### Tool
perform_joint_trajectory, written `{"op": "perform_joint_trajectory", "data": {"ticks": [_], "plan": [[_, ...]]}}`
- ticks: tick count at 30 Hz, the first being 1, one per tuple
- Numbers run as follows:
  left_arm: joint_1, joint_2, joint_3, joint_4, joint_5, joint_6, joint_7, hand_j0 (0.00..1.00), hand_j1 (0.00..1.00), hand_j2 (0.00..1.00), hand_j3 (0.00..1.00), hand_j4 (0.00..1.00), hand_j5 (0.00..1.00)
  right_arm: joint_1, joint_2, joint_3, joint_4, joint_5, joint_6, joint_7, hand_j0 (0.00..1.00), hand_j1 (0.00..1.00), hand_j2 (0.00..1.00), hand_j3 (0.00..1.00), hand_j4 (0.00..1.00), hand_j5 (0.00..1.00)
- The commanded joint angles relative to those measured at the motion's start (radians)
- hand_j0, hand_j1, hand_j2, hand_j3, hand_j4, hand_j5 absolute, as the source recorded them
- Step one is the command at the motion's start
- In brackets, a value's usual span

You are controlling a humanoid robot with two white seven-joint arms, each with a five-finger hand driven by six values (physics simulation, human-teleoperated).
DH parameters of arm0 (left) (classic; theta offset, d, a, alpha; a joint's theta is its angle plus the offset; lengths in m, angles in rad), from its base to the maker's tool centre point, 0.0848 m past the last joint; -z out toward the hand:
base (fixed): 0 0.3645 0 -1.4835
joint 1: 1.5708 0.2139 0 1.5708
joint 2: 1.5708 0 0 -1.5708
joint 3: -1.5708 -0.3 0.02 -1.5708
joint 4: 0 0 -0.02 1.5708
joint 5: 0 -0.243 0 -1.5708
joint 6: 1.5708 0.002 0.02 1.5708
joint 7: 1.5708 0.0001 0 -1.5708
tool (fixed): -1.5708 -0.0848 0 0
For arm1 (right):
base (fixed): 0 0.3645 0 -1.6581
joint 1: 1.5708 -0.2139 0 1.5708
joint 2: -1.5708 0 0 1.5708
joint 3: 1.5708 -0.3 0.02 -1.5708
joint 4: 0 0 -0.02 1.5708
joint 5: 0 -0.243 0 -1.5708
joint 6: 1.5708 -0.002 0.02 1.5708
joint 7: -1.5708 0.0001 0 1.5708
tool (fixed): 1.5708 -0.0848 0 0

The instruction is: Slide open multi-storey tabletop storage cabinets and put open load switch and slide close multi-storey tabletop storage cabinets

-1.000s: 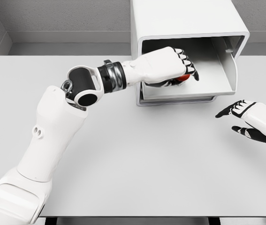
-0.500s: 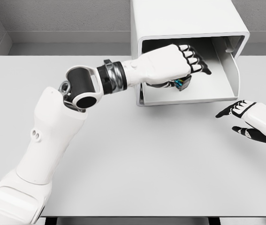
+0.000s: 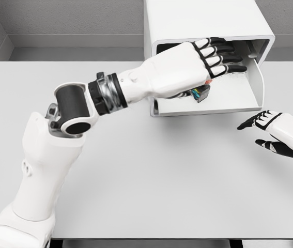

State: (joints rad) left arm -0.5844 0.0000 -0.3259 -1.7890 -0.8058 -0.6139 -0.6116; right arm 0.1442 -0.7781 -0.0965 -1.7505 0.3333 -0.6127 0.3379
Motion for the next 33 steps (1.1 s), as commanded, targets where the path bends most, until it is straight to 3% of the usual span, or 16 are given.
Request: {"op": "perform_joint_trajectory", "data": {"ticks": [1,2,4,5,7,9,12,15,17,21,33], "plan": [[0.0,0.0,0.071,-0.012,0.085,0.003,0.001,1.0,1.0,1.0,1.0,1.0,1.0,0.0,-0.001,0.0,0.0,-0.008,0.002,0.0,0.69,0.69,0.69,0.69,0.69,0.69],[0.0,0.006,0.096,-0.013,0.171,0.003,0.001,1.0,1.0,1.0,1.0,1.0,1.0,0.0,-0.001,0.001,-0.001,-0.008,0.002,0.0,0.69,0.69,0.69,0.69,0.69,0.69],[0.003,0.166,0.159,-0.012,0.408,0.003,0.001,1.0,1.0,1.0,1.0,1.0,1.0,0.0,0.0,0.003,-0.003,-0.01,0.002,0.0,0.69,0.69,0.69,0.69,0.69,0.69],[0.021,0.212,0.18,-0.012,0.482,0.003,0.001,1.0,1.0,1.0,1.0,1.0,1.0,0.0,-0.001,0.003,-0.003,-0.01,0.002,0.0,0.69,0.69,0.69,0.69,0.69,0.69],[0.101,0.287,0.275,-0.012,0.643,0.003,0.001,1.0,1.0,1.0,1.0,1.0,1.0,-0.002,0.0,0.003,-0.003,-0.01,0.002,0.0,0.69,0.69,0.69,0.69,0.69,0.69],[0.225,0.344,0.393,-0.012,0.718,0.003,0.001,1.0,1.0,1.0,1.0,1.0,1.0,-0.003,0.0,0.003,-0.001,-0.01,0.002,0.0,0.69,0.69,0.69,0.69,0.69,0.69],[0.371,0.379,0.514,-0.01,0.749,0.003,0.001,1.0,1.0,1.0,1.0,1.0,1.0,-0.009,0.0,0.003,0.0,-0.01,0.002,0.0,0.69,0.69,0.69,0.69,0.69,0.69],[0.479,0.377,0.579,0.02,0.757,0.003,0.001,1.0,1.0,1.0,1.0,1.0,1.0,-0.015,0.0,0.003,0.002,-0.01,0.002,0.001,0.69,0.69,0.69,0.69,0.69,0.69],[0.488,0.379,0.576,0.105,0.769,0.003,0.001,1.0,1.0,1.0,1.0,1.0,1.0,-0.015,0.0,0.003,0.003,-0.01,0.002,0.001,0.69,0.69,0.69,0.69,0.69,0.69],[0.502,0.437,0.579,0.157,0.752,0.003,0.001,1.0,1.0,1.0,1.0,1.0,1.0,-0.032,0.013,0.004,0.006,-0.007,0.002,0.001,0.7,0.7,0.7,0.7,0.7,0.7],[0.506,0.434,0.581,0.178,0.751,0.003,0.001,1.0,1.0,1.0,1.0,1.0,1.0,-0.063,0.036,0.029,0.016,-0.01,0.002,0.003,0.72,0.72,0.72,0.72,0.72,0.72]]}}
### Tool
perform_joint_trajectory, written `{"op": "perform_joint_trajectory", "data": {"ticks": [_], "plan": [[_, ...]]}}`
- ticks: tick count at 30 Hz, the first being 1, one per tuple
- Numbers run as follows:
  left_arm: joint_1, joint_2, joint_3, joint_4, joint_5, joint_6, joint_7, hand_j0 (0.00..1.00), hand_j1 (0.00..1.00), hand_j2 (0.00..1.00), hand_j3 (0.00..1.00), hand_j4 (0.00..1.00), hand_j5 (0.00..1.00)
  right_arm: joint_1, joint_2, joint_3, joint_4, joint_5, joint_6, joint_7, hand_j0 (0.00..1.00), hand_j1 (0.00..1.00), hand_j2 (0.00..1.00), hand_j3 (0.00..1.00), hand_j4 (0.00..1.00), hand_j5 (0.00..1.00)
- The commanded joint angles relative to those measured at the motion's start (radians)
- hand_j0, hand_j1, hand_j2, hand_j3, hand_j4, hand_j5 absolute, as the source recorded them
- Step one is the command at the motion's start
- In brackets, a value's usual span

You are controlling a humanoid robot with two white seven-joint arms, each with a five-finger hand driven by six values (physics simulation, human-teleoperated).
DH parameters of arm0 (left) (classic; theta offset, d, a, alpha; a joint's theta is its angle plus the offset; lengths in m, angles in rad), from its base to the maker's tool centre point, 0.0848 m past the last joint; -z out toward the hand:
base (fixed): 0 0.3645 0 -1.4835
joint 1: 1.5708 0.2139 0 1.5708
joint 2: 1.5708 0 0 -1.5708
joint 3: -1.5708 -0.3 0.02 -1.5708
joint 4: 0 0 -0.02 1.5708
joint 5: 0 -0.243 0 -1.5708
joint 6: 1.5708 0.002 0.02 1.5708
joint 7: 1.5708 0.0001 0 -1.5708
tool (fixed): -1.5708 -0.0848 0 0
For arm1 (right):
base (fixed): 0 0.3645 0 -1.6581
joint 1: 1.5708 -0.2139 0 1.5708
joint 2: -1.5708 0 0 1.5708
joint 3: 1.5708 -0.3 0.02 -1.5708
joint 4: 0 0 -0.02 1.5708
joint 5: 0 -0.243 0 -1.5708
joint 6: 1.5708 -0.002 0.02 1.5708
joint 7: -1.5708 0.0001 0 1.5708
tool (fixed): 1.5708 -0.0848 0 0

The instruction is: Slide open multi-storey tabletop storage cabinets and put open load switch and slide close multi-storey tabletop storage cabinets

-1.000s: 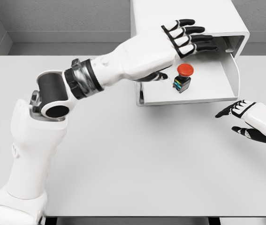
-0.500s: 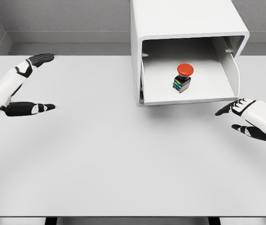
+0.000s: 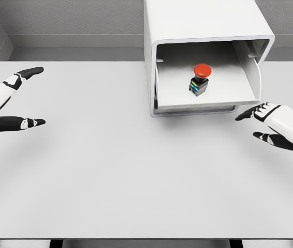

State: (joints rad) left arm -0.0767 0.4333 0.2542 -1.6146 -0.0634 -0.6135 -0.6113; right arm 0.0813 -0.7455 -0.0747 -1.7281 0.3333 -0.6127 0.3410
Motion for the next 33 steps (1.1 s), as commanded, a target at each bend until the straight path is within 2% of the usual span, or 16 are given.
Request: {"op": "perform_joint_trajectory", "data": {"ticks": [1,6,9,16,21,25,33], "plan": [[0.0,0.001,0.0,0.004,0.008,0.003,0.0,1.0,1.0,1.0,1.0,1.0,1.0,0.0,0.006,0.013,-0.008,-0.011,0.002,0.0,0.72,0.72,0.72,0.72,0.72,0.72],[0.0,-0.001,0.002,0.005,0.008,0.003,0.0,1.0,1.0,1.0,1.0,1.0,1.0,0.0,0.028,0.027,-0.039,-0.011,0.002,0.0,0.72,0.72,0.72,0.72,0.72,0.72],[0.0,-0.002,0.002,0.005,0.008,0.003,0.0,1.0,1.0,1.0,1.0,1.0,1.0,-0.04,0.048,0.061,-0.039,-0.01,0.002,0.001,0.72,0.72,0.72,0.72,0.72,0.72],[0.002,-0.004,0.01,0.013,0.01,0.003,0.0,1.0,1.0,1.0,1.0,1.0,1.0,-0.074,0.066,0.09,-0.036,0.001,0.002,0.001,0.73,0.73,0.73,0.73,0.73,0.73],[0.002,-0.002,0.011,0.022,0.01,0.003,0.0,1.0,1.0,1.0,1.0,1.0,1.0,-0.141,0.09,0.138,-0.002,0.015,0.002,0.009,0.73,0.73,0.73,0.73,0.73,0.73],[0.005,-0.004,0.011,0.024,0.008,0.003,0.0,1.0,1.0,1.0,1.0,1.0,1.0,-0.192,0.12,0.167,0.031,0.013,0.002,0.072,0.73,0.73,0.73,0.73,0.73,0.73],[0.005,-0.005,0.01,0.03,0.008,0.003,0.0,1.0,1.0,1.0,1.0,1.0,1.0,-0.238,0.129,0.196,0.087,0.015,0.002,0.073,0.76,0.76,0.76,0.76,0.76,0.76]]}}
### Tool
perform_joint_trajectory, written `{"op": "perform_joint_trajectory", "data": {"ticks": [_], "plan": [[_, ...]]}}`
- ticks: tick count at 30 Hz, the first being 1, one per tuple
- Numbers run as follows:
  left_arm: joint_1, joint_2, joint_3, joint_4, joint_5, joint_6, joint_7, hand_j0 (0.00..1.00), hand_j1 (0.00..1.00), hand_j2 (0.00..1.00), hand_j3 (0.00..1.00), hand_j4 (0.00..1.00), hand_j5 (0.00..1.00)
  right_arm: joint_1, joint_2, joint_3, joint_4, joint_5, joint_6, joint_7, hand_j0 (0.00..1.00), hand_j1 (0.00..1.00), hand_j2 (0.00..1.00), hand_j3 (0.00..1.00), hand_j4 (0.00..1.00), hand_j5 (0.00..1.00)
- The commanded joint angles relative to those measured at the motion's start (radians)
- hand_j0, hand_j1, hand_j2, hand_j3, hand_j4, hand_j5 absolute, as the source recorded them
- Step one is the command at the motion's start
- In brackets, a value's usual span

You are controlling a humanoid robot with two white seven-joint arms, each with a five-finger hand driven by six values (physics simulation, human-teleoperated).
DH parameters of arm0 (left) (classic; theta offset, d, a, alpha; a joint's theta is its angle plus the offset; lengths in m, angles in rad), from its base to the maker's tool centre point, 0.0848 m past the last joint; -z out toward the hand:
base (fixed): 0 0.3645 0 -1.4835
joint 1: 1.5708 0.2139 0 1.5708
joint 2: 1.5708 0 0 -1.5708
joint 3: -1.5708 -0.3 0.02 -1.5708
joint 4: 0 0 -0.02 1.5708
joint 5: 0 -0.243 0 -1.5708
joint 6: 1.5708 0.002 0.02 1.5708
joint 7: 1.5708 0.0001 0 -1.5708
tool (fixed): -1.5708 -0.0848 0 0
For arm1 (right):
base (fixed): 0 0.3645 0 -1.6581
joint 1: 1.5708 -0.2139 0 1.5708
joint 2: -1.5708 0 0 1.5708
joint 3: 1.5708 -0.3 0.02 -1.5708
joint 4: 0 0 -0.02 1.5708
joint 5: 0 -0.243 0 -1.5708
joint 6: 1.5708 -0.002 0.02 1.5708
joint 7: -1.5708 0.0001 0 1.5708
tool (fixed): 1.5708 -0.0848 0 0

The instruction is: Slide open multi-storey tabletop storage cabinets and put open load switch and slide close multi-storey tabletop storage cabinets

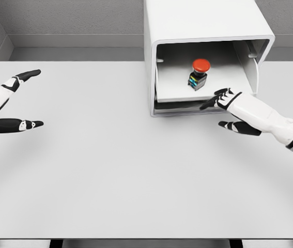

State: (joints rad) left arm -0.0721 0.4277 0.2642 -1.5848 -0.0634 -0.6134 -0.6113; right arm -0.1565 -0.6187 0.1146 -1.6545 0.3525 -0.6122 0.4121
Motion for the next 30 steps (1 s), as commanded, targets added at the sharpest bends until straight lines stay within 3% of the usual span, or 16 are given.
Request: {"op": "perform_joint_trajectory", "data": {"ticks": [1,6,9,15,18,22,30], "plan": [[0.0,0.002,0.0,0.0,0.008,0.003,0.0,1.0,1.0,1.0,1.0,1.0,1.0,0.0,0.001,0.008,0.018,-0.004,0.001,0.002,0.76,0.76,0.76,0.76,0.76,0.76],[0.0,0.002,0.0,0.0,0.008,0.003,0.0,1.0,1.0,1.0,1.0,1.0,1.0,-0.006,-0.012,0.0,0.005,-0.007,0.001,0.011,0.78,0.78,0.78,0.78,0.78,0.78],[0.0,0.002,0.0,0.0,0.008,0.003,0.0,1.0,1.0,1.0,1.0,1.0,1.0,0.002,-0.01,-0.069,-0.001,-0.015,0.001,0.054,0.81,0.81,0.81,0.81,0.81,0.81],[0.0,0.0,0.0,0.0,0.008,0.003,0.0,1.0,1.0,1.0,1.0,1.0,1.0,0.006,-0.007,-0.112,-0.022,-0.035,0.001,0.053,0.81,0.81,0.81,0.81,0.81,0.81],[0.0,-0.001,0.001,0.0,0.008,0.003,0.0,1.0,1.0,1.0,1.0,1.0,1.0,0.021,-0.01,-0.112,-0.05,-0.035,0.001,0.053,0.79,0.79,0.79,0.79,0.79,0.79],[0.0,-0.001,0.001,0.0,0.008,0.003,0.0,1.0,1.0,1.0,1.0,1.0,1.0,0.067,-0.016,-0.135,-0.076,-0.05,0.001,0.053,0.64,0.64,0.64,0.64,0.64,0.64],[0.0,0.002,0.0,0.009,0.007,0.003,0.0,1.0,1.0,1.0,1.0,1.0,1.0,0.11,-0.01,-0.144,-0.096,-0.047,0.001,0.05,0.64,0.64,0.64,0.64,0.64,0.64]]}}
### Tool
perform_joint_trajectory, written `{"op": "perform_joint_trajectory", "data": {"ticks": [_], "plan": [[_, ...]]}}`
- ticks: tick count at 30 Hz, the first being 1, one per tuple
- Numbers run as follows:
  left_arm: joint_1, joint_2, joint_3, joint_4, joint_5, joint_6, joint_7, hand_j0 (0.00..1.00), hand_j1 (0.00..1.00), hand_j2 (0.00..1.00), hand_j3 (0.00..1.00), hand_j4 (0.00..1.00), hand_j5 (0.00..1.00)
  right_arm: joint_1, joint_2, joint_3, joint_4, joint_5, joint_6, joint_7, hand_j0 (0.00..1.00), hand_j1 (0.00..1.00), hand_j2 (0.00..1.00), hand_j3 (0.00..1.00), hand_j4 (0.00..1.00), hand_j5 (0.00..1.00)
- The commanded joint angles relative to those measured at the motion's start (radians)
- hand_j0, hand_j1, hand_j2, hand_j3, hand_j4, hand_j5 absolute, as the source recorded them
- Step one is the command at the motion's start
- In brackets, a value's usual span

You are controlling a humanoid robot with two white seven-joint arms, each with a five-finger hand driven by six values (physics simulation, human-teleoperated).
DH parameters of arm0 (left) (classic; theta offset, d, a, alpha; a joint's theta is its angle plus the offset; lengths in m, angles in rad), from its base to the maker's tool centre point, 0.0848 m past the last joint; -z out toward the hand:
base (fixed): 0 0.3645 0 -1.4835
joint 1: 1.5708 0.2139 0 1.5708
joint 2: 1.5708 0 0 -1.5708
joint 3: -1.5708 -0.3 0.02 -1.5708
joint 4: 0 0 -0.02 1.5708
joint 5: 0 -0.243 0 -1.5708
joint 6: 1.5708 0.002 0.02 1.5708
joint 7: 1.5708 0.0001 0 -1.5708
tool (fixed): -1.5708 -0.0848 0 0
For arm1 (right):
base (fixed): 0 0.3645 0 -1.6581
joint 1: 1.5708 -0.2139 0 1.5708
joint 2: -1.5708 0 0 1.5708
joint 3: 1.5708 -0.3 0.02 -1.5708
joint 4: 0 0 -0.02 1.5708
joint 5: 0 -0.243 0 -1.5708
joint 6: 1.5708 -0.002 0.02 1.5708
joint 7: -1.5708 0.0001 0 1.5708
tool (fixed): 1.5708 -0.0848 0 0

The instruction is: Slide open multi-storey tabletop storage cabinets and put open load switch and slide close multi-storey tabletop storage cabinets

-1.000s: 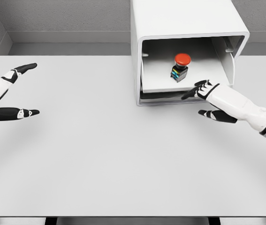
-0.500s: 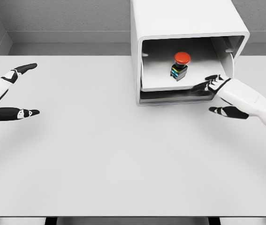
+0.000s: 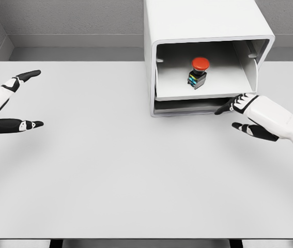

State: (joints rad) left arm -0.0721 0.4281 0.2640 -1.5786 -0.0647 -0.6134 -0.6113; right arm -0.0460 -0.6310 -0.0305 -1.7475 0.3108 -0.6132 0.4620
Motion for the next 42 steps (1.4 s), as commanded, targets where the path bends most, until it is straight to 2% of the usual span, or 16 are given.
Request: {"op": "perform_joint_trajectory", "data": {"ticks": [1,10,14,20,27,37,42], "plan": [[0.0,0.003,0.0,0.003,0.008,0.003,0.0,1.0,1.0,1.0,1.0,1.0,1.0,0.0,0.005,0.003,-0.001,-0.002,0.002,0.0,0.64,0.64,0.64,0.64,0.64,0.64],[0.006,0.0,0.0,0.003,0.008,0.003,0.0,1.0,1.0,1.0,1.0,1.0,1.0,-0.014,0.022,0.061,0.0,0.008,0.002,0.004,0.65,0.65,0.65,0.65,0.65,0.65],[0.006,0.0,0.0,0.003,0.008,0.003,0.0,1.0,1.0,1.0,1.0,1.0,1.0,-0.046,0.039,0.07,0.008,0.027,0.002,0.006,0.67,0.67,0.67,0.67,0.67,0.67],[0.008,0.0,0.0,0.003,0.008,0.003,0.0,1.0,1.0,1.0,1.0,1.0,1.0,-0.117,0.042,0.126,0.077,0.027,0.002,0.026,0.67,0.67,0.67,0.67,0.67,0.67],[0.008,0.0,0.0,0.005,0.008,0.003,0.0,1.0,1.0,1.0,1.0,1.0,1.0,-0.146,0.077,0.127,0.118,0.037,0.002,0.046,0.68,0.68,0.68,0.68,0.68,0.68],[0.014,0.001,0.0,0.005,0.008,0.003,0.0,1.0,1.0,1.0,1.0,1.0,1.0,-0.244,0.091,0.172,0.218,0.051,0.002,0.05,0.72,0.72,0.72,0.72,0.72,0.72],[0.014,0.003,0.001,0.005,0.008,0.003,0.0,1.0,1.0,1.0,1.0,1.0,1.0,-0.244,0.083,0.167,0.217,0.05,0.002,0.049,0.73,0.73,0.73,0.73,0.73,0.73]]}}
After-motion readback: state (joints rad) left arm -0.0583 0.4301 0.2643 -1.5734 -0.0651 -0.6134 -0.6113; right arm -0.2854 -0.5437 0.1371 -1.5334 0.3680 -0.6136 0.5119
